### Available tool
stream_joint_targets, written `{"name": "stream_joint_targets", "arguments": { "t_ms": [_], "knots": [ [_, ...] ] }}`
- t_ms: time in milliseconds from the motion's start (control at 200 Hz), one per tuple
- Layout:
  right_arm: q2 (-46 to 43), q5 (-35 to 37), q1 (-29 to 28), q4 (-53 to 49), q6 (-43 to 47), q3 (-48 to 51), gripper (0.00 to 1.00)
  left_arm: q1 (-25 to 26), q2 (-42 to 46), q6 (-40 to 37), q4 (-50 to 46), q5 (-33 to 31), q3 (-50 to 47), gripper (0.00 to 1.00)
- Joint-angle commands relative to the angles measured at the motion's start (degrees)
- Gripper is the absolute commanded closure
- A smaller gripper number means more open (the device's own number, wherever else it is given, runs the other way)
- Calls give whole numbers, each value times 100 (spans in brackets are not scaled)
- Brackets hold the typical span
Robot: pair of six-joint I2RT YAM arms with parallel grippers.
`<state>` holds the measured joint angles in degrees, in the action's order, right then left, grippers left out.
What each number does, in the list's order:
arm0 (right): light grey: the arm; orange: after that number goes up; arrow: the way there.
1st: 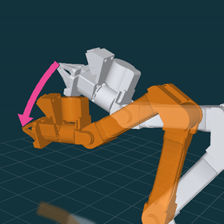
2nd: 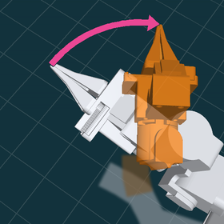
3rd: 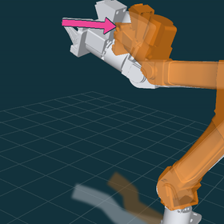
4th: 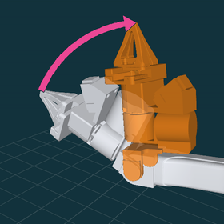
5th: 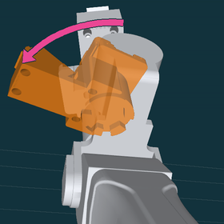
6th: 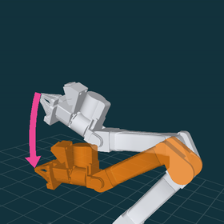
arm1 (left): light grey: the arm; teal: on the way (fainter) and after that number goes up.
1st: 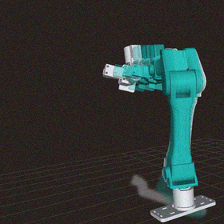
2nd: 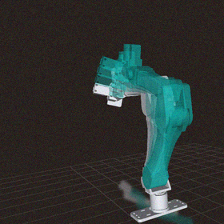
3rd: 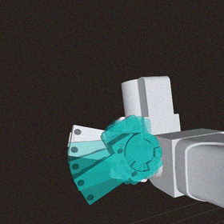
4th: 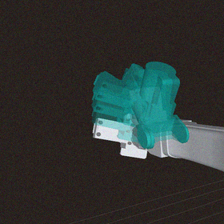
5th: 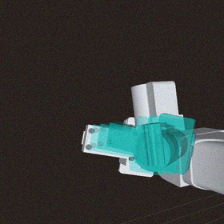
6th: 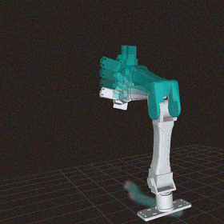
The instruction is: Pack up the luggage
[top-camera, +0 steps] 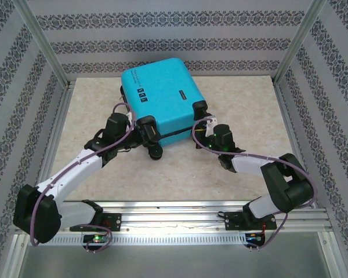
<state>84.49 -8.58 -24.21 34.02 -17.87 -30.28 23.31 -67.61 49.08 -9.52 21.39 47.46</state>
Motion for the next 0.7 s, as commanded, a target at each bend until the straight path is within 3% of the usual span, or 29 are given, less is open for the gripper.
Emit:
{"name": "stream_joint_targets", "arguments": {
  "t_ms": [0, 225, 455, 560, 650, 694],
  "knots": [
    [-210, 789, 329, -27, -185, 222, 100, -399, 791, -664, 268, 325, 145, 68],
    [-295, 170, -27, 444, -54, 449, 100, -1280, 820, -854, 110, 778, 106, 68],
    [-259, 514, -287, 292, 73, 388, 100, -1609, 524, -1107, -133, 1070, 464, 68],
    [-287, 361, -286, 299, 109, 371, 100, -1542, 499, -1106, -322, 1190, 647, 51],
    [-263, 354, -288, 287, 112, 324, 100, -1341, 603, -1194, -597, 916, 712, 29],
    [-233, 342, -286, 269, 112, 299, 100, -1193, 655, -1259, -800, 721, 762, 24]
  ]
}}
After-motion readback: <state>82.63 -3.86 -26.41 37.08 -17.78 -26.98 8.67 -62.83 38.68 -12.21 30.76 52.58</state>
